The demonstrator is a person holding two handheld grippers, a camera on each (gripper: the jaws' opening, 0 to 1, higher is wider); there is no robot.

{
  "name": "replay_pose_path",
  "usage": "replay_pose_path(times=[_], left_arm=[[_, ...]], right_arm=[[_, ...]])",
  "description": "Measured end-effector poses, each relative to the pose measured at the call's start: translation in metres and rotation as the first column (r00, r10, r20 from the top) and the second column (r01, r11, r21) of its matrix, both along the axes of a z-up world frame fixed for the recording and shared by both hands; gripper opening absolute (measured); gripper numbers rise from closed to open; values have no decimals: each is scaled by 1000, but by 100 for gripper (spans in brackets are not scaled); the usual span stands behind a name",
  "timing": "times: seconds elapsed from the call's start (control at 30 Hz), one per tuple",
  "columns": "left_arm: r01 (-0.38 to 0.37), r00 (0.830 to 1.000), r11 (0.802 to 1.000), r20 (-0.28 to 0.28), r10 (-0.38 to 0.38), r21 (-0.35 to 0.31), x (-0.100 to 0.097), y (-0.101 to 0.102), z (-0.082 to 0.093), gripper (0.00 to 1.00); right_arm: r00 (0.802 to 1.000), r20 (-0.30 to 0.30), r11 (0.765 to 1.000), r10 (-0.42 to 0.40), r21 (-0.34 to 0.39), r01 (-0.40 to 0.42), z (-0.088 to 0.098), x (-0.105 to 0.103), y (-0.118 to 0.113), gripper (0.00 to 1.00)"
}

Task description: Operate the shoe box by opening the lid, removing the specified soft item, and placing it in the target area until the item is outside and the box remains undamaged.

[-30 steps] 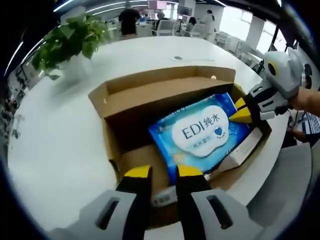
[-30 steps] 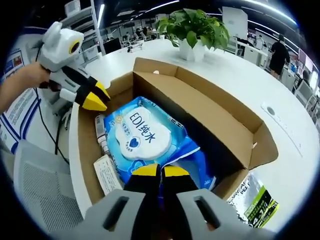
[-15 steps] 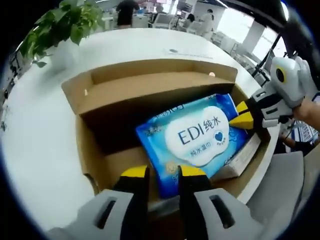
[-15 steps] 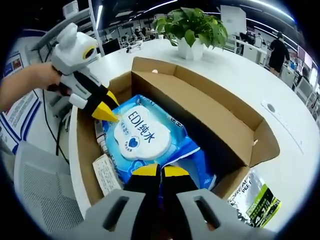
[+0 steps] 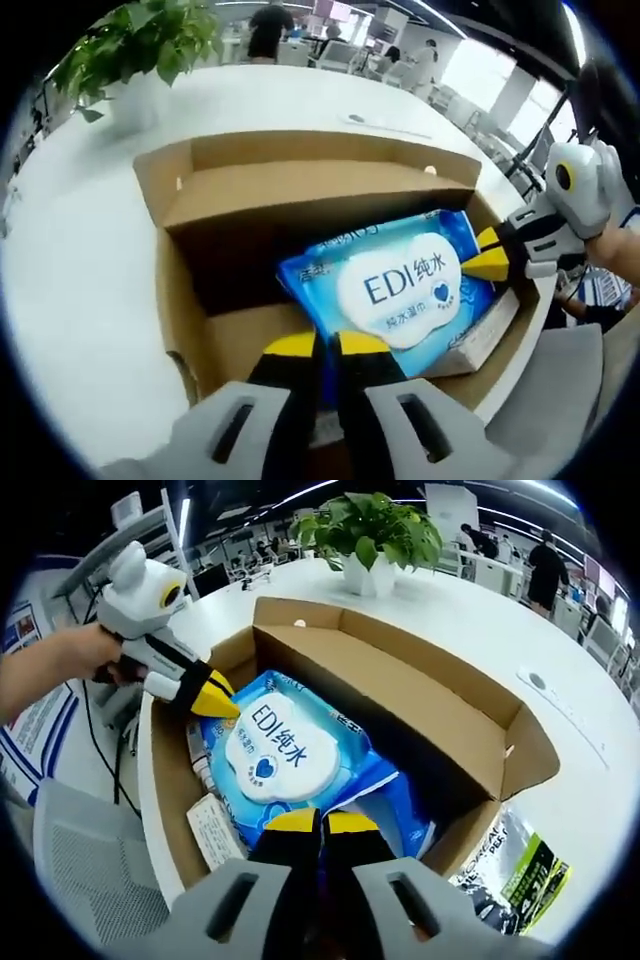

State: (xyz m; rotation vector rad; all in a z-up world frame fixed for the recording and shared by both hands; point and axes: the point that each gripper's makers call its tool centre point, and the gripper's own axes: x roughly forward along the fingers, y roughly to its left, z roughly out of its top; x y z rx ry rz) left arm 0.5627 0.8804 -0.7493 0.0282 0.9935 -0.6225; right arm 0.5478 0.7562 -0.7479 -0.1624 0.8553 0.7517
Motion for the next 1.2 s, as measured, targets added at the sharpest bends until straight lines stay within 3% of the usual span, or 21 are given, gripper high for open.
replay_pose_path(times=[0.77,1.2], left_arm=[[-46,998,999,50,46,-6,-4,10,36,0],[-47,996,998,77,49,-29,-9,-2,57,0]], right_arm=[[998,-15,993,-63,103,64,30,-5,5,0],[996,-3,987,-91,133,90,50,-10,-8,0]])
